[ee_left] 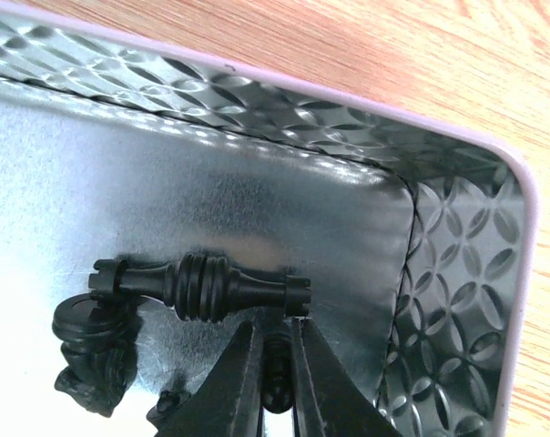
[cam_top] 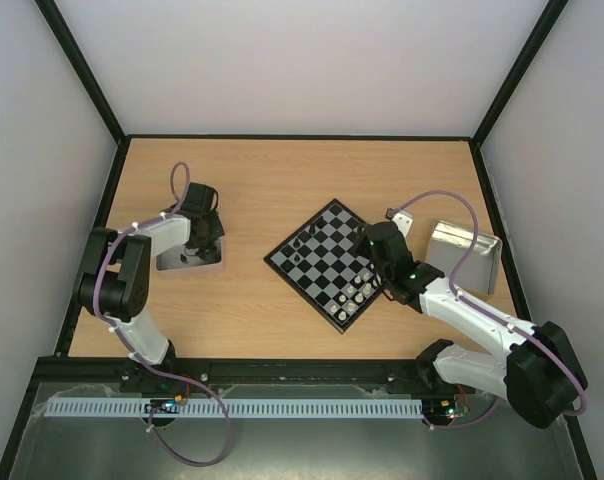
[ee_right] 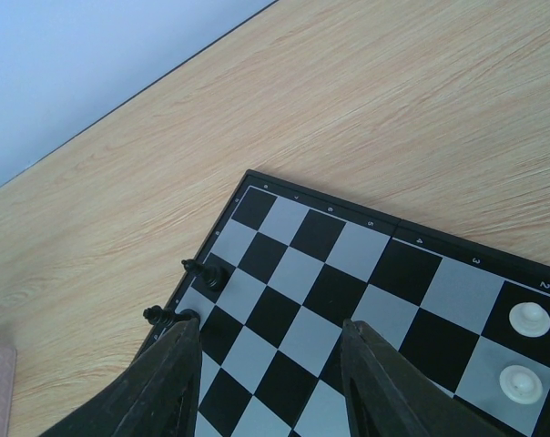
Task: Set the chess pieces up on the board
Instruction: Pick up the chess piece from the storage box, then place the chess piece on the chessboard.
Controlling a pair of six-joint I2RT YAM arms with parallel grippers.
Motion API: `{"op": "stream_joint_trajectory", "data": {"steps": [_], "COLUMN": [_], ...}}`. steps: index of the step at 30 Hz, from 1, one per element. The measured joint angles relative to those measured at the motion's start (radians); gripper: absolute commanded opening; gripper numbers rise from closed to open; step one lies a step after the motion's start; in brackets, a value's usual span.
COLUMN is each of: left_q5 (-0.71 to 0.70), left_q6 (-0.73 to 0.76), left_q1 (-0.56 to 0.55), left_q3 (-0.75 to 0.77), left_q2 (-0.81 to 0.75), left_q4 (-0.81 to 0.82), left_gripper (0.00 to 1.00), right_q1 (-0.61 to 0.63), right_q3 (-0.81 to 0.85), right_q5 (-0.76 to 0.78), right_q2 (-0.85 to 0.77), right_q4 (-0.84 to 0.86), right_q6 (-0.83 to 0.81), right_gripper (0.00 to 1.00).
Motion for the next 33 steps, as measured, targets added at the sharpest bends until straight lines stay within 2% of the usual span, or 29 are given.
{"op": "stream_joint_trajectory", "data": {"steps": [5, 12, 17, 23, 27, 33], "left_q5": [-0.015, -0.035, -0.039, 0.024, 0.043, 0.032], "left_q6": [-0.001, 0.0, 0.011, 0.056, 0.1, 0.126], "left_q1": [-0.005, -0.063, -0.187, -0.376, -0.499, -0.627], "left_q3": [0.0, 0.022, 0.035, 0.038, 0.077, 0.192], "left_q2": [-0.023, -0.155, -0.253, -0.314, -0.294, -0.169], "left_q4": [-0.022, -0.075, -0.079, -0.04, -0.031, -0.031], "left_gripper": [0.05, 0.05, 0.05, 0.07, 0.08, 0.09], "right_q1": [0.0, 0.0, 0.0, 0.0, 0.0, 0.0], "right_q3": [0.0, 0.0, 0.0, -0.023, -0.053, -0.089], "right_q5": [0.0, 0.01, 0.039, 0.087, 0.113, 0.142], "right_q2": [0.0, -0.019, -0.062, -0.143, -0.195, -0.243], "right_q4": [0.0, -0.002, -0.006, -0.008, -0.015, -0.03], "right_q6": [0.0, 0.0, 0.004, 0.011, 0.018, 0.038], "right_gripper": [0.42, 0.42, 0.42, 0.43, 0.43, 0.43]}}
